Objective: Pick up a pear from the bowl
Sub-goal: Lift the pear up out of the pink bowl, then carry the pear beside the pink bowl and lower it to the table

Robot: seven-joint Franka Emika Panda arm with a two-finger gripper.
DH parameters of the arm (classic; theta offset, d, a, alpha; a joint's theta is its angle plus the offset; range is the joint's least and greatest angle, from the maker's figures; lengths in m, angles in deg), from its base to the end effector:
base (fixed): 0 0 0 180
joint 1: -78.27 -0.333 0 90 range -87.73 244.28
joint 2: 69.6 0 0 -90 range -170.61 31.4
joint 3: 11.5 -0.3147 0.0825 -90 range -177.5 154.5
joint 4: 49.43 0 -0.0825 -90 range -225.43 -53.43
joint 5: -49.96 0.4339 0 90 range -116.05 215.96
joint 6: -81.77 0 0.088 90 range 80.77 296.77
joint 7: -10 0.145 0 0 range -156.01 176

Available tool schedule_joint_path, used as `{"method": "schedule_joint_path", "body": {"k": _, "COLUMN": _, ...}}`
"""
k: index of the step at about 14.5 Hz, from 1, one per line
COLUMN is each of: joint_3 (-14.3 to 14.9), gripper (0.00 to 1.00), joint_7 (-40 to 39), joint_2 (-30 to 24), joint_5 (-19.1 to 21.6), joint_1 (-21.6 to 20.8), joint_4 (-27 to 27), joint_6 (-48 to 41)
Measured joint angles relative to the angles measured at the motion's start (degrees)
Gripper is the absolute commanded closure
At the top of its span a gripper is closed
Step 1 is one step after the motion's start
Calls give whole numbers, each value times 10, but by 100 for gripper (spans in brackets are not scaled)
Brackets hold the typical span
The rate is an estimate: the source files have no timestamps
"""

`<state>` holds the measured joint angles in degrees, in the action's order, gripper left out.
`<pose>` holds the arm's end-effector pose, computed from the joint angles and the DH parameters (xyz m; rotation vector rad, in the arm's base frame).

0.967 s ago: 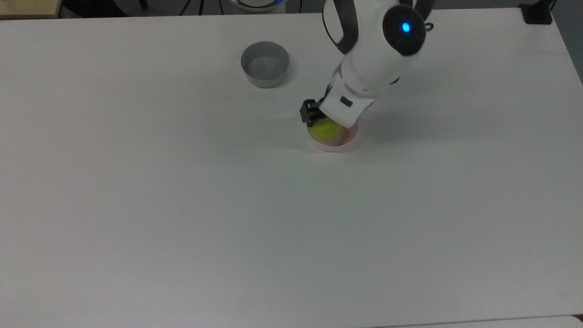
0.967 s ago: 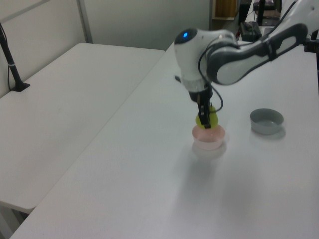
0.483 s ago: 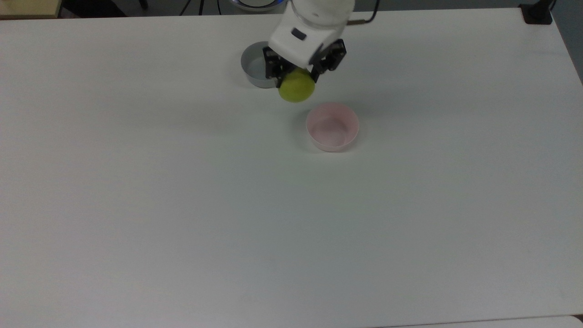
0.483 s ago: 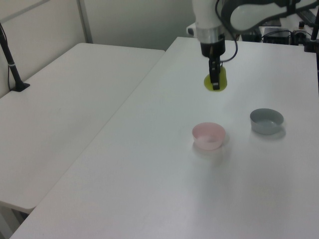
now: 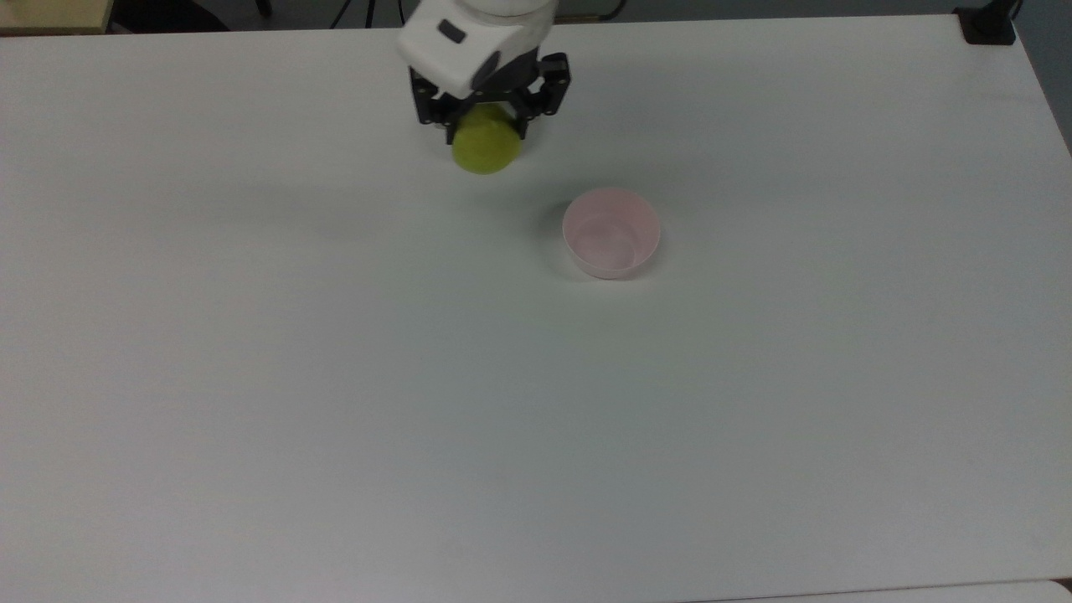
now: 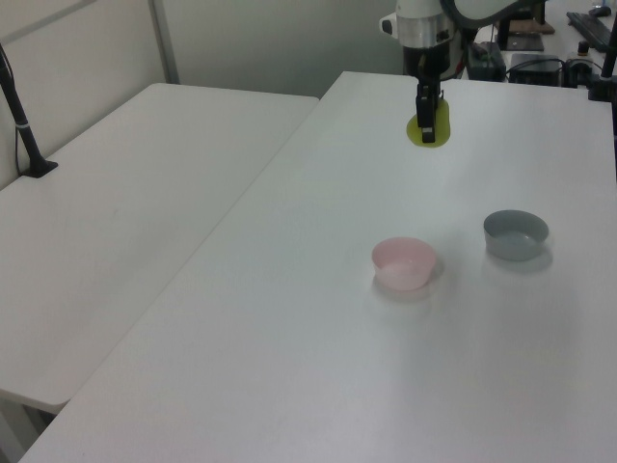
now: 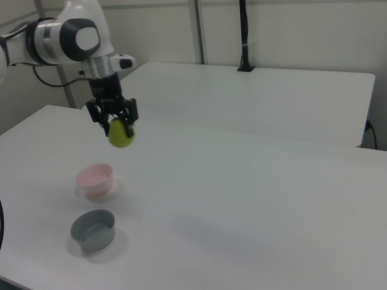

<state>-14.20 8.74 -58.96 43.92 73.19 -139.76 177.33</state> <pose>0.6510 0.0728 0.4736 3.0265 0.2618 -0.1346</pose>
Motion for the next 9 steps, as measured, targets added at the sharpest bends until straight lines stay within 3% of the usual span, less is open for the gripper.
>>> {"method": "schedule_joint_path", "body": {"k": 3, "joint_3": -5, "gripper": 60, "joint_7": -36, "joint_2": 0, "joint_5": 0, "joint_1": 43, "joint_4": -1, "joint_6": 12}}
{"method": "schedule_joint_path", "body": {"k": 9, "joint_3": -8, "gripper": 59, "joint_7": -39, "joint_2": 27, "joint_5": -5, "joint_1": 48, "joint_4": -12, "joint_6": 42}}
